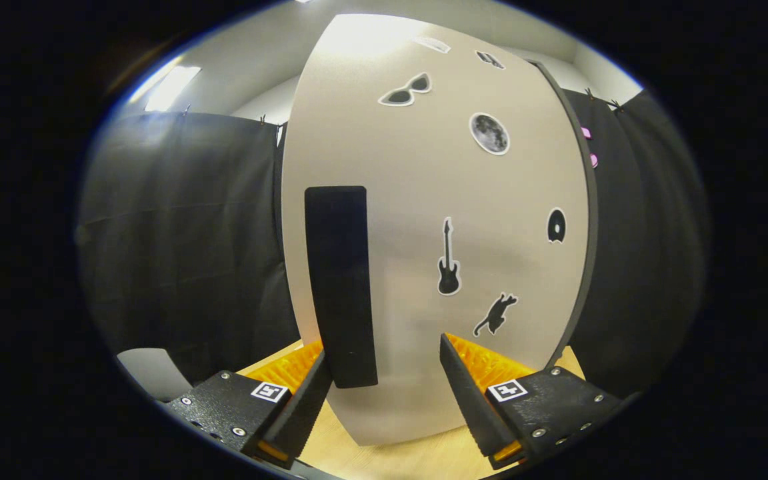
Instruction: Open the shoe cabinet door, grab the shoes and put them into the shoe cabinet, then close the shoe cabinet door.
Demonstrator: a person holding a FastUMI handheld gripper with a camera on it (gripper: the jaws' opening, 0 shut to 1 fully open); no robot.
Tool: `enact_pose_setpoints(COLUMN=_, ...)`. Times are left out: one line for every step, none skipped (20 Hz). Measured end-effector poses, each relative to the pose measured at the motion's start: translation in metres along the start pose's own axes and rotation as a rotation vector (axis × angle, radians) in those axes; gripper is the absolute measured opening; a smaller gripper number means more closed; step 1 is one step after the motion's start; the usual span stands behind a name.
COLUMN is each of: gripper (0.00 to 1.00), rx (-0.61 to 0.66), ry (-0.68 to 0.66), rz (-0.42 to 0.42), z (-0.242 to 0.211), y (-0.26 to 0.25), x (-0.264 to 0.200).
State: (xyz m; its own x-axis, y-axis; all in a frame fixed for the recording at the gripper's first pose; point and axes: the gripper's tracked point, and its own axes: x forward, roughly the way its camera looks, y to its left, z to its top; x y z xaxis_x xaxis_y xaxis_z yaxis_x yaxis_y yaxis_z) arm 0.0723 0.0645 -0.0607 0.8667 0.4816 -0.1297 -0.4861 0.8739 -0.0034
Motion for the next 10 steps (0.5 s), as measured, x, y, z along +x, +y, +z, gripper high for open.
enact_pose_setpoints(gripper=0.93, rx=0.001, ry=0.002, rz=-0.005, z=0.0, y=0.005, x=0.007)
enact_pose_setpoints(gripper=0.93, rx=0.014, ry=0.006, rz=-0.012, z=-0.001, y=0.008, x=0.015)
enact_pose_setpoints(gripper=0.93, rx=0.021, ry=0.004, rz=-0.02, z=-0.001, y=0.007, x=0.022)
enact_pose_setpoints(gripper=0.93, rx=0.023, ry=0.0, rz=-0.029, z=0.0, y=0.009, x=0.028)
enact_pose_setpoints(gripper=0.93, rx=0.022, ry=-0.001, rz=-0.039, z=0.002, y=0.012, x=0.035)
enact_pose_setpoints(gripper=0.93, rx=0.018, ry=-0.003, rz=-0.046, z=0.002, y=0.015, x=0.042)
enact_pose_setpoints(gripper=0.93, rx=0.013, ry=-0.005, rz=-0.053, z=0.004, y=0.019, x=0.05)
enact_pose_setpoints(gripper=0.93, rx=0.014, ry=-0.004, rz=-0.06, z=0.005, y=0.021, x=0.055)
enact_pose_setpoints(gripper=0.93, rx=0.02, ry=-0.001, rz=-0.066, z=0.005, y=0.022, x=0.061)
enact_pose_setpoints(gripper=0.94, rx=0.024, ry=-0.001, rz=-0.073, z=0.006, y=0.023, x=0.068)
